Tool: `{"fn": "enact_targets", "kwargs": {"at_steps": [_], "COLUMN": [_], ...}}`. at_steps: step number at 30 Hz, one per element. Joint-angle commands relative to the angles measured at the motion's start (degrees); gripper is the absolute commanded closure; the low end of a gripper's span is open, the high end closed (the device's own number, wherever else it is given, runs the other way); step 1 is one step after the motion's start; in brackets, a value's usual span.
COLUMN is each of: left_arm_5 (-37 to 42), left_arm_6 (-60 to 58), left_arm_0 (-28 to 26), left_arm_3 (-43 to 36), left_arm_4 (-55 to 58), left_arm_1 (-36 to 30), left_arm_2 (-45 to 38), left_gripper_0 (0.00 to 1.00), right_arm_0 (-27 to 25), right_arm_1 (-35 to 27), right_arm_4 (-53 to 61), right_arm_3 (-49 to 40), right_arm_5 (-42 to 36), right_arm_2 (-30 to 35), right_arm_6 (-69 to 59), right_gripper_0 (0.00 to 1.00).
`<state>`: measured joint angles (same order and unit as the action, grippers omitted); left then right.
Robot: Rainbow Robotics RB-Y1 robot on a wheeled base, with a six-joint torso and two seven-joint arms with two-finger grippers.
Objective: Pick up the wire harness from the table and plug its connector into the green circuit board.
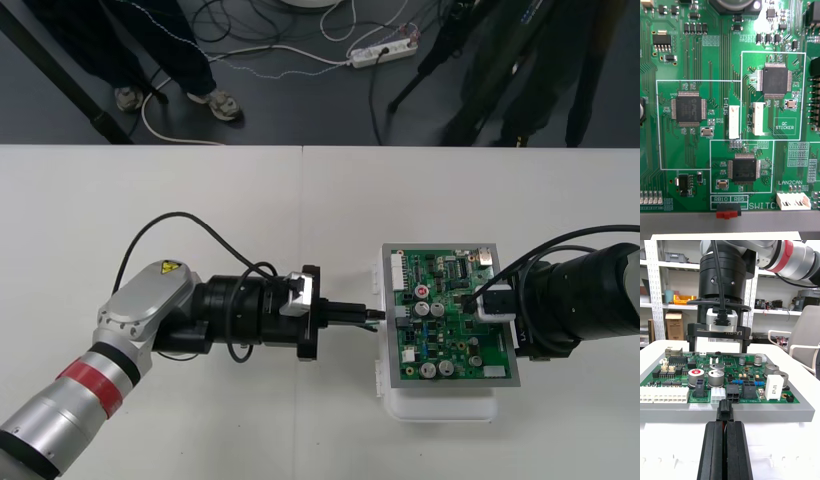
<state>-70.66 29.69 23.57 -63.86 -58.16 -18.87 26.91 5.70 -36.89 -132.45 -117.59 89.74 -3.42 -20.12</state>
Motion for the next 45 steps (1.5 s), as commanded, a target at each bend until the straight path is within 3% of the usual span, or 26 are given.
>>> {"fn": "enact_targets", "kwargs": {"at_steps": [1,45], "left_arm_5": [2.8,2.89], "left_arm_6": [5.11,7.4], "left_arm_0": [2.35,3.06], "left_arm_3": [-0.48,-0.48], "left_arm_4": [-0.29,-1.17], "left_arm_1": [1.64,2.35], "left_arm_2": [1.83,3.85], "left_gripper_0": [1.0,1.0], "right_arm_0": [-0.34,-0.34], "right_arm_1": [0.94,0.94], "right_arm_4": [1.32,1.05], "right_arm_3": [-0.8,-0.8], "right_arm_5": [0.26,0.26], "right_arm_2": [-0.71,-0.45], "right_arm_6": [3.51,4.3], "right_gripper_0": [0.0,0.0]}}
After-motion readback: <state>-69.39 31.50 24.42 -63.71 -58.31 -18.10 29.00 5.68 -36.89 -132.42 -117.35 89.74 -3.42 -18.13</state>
